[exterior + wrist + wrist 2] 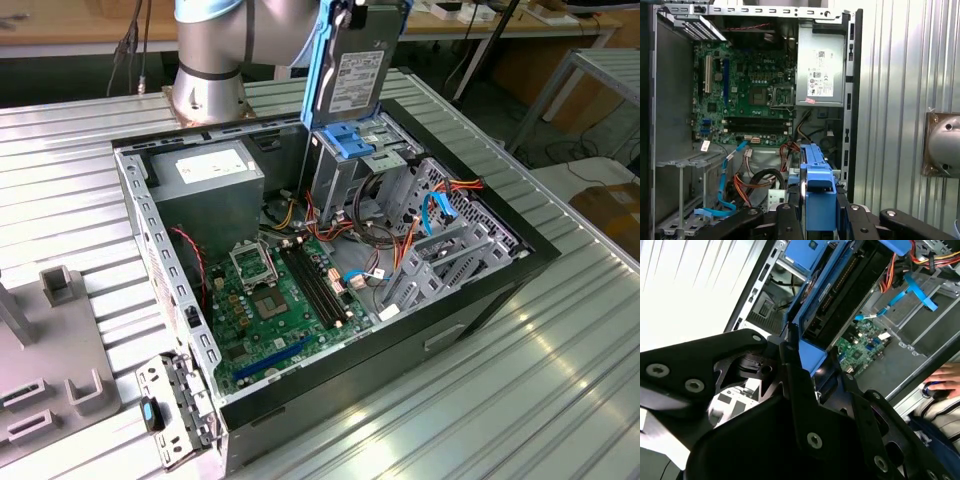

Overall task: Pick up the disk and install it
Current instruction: 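Pick up the disk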

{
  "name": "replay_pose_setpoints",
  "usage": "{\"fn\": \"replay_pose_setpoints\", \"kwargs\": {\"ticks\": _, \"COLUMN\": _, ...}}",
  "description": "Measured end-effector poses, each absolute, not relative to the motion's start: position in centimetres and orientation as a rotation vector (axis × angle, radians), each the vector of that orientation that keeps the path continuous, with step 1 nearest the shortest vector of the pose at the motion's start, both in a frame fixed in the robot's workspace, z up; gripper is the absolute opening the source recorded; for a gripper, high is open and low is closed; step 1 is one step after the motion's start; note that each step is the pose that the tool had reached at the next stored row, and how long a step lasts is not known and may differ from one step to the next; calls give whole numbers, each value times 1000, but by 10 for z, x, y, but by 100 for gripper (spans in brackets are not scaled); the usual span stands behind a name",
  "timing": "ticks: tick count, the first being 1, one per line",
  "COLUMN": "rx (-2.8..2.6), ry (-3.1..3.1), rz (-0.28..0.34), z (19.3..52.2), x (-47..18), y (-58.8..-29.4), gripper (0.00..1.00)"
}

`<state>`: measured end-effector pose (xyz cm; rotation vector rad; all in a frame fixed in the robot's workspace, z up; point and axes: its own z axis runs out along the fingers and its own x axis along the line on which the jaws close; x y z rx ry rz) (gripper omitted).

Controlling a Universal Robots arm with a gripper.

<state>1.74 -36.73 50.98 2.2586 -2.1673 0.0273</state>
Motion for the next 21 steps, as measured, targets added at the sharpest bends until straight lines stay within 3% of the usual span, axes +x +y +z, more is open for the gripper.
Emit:
{"fn": "replay_pose_setpoints", "kwargs": {"ticks": 10, "rx": 2259, "ry": -2167, "rz": 27, "z": 510, "x": 61, "y": -369, "gripper": 36}}
{"fn": "replay_pose_setpoints", "kwargs": {"ticks": 21, "rx": 2258, "ry": -2167, "rz": 27, "z": 510, "x": 61, "y": -416, "gripper": 36}}
